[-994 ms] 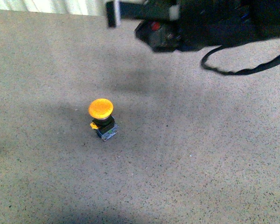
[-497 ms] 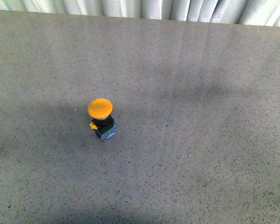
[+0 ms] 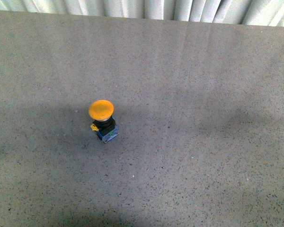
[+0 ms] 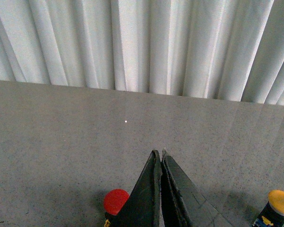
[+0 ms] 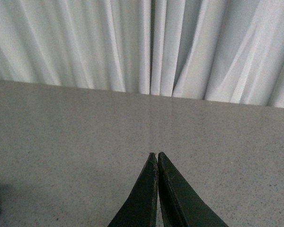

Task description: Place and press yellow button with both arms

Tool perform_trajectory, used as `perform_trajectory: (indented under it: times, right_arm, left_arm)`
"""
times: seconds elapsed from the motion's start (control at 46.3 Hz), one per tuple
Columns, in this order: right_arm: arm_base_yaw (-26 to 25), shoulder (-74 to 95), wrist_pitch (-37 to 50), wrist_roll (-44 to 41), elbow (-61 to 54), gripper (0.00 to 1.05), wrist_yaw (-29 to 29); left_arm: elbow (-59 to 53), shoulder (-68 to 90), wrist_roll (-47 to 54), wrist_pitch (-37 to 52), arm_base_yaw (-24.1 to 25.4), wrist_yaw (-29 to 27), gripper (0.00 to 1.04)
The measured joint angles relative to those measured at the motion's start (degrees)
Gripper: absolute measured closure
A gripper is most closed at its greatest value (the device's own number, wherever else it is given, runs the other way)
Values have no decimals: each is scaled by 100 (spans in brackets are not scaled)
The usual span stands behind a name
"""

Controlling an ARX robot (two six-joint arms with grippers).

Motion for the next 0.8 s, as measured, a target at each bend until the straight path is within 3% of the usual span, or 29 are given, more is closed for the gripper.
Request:
perform_trajectory:
  times: [0.108, 0.173, 0.8]
  right_arm:
    - [-271, -420, -240, 0, -164, 103, -125]
    - [-271, -520, -83, 0, -356, 103, -166]
    - [-282, -2529, -1967, -2, -387, 103, -151]
  left_arm:
    - [0, 0, 0, 0, 0, 0, 103]
    - [0, 0, 0, 0, 0, 2, 103]
    - [0, 0, 2, 0, 0, 0, 103]
